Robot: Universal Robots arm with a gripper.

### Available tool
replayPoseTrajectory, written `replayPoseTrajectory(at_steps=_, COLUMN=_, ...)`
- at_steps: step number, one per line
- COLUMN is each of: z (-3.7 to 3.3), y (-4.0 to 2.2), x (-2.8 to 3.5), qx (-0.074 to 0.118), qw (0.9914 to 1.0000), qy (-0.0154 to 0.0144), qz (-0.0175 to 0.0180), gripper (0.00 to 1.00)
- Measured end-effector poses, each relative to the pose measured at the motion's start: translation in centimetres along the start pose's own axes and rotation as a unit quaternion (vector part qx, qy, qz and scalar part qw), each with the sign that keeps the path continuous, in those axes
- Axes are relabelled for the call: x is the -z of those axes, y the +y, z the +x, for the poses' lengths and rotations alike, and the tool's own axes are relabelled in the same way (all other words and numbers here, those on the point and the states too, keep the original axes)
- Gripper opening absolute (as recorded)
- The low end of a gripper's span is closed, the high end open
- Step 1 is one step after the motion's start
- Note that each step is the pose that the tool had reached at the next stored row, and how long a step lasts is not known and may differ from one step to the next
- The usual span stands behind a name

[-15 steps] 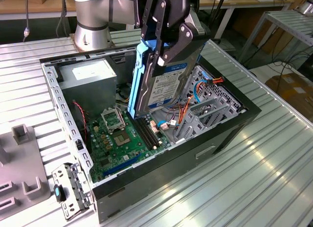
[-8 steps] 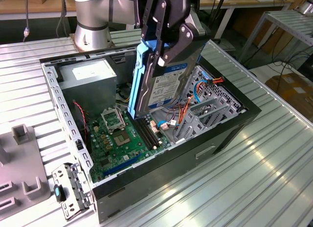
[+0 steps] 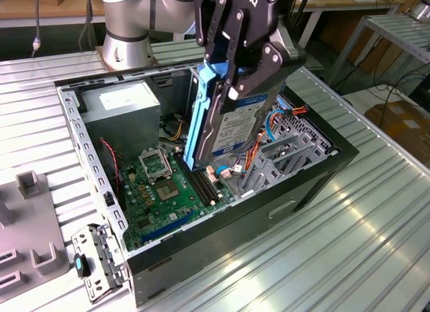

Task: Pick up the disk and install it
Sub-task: 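Insert the disk into the insertion slot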

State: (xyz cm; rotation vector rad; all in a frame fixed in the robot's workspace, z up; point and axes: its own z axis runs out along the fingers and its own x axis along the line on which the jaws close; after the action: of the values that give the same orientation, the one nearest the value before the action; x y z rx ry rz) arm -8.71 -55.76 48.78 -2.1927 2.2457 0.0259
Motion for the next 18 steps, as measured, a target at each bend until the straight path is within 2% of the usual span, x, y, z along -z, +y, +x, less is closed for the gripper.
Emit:
replayPoseTrajectory(at_steps=1, z=0.0, y=-0.66, x=-0.03, qx=0.0, qw=1.0, qy=0.0, qz=0.0, gripper=0.37)
replayPoseTrajectory(at_steps=2, z=-0.01, y=-1.06, x=-0.04, qx=0.0, qw=1.0, qy=0.0, qz=0.0, gripper=0.37)
replayPoseTrajectory(at_steps=6, z=-0.08, y=-4.54, x=-0.14, qx=0.0, qw=1.0, qy=0.0, qz=0.0, gripper=0.37)
replayPoseTrajectory(at_steps=8, z=-0.1, y=-5.52, x=-0.17, qx=0.0, qw=1.0, qy=-0.0001, qz=0.0, gripper=0.37)
replayPoseTrajectory(at_steps=10, z=-0.14, y=-7.16, x=-0.22, qx=0.0, qw=1.0, qy=-0.0001, qz=0.0, gripper=0.37)
replayPoseTrajectory(at_steps=13, z=-0.17, y=-8.51, x=-0.3, qx=0.0, qw=1.0, qy=0.0, qz=0.0, gripper=0.37)
replayPoseTrajectory(at_steps=18, z=-0.06, y=-9.73, x=-0.71, qx=0.0, qw=1.0, qy=-0.0001, qz=0.0, gripper=0.37)
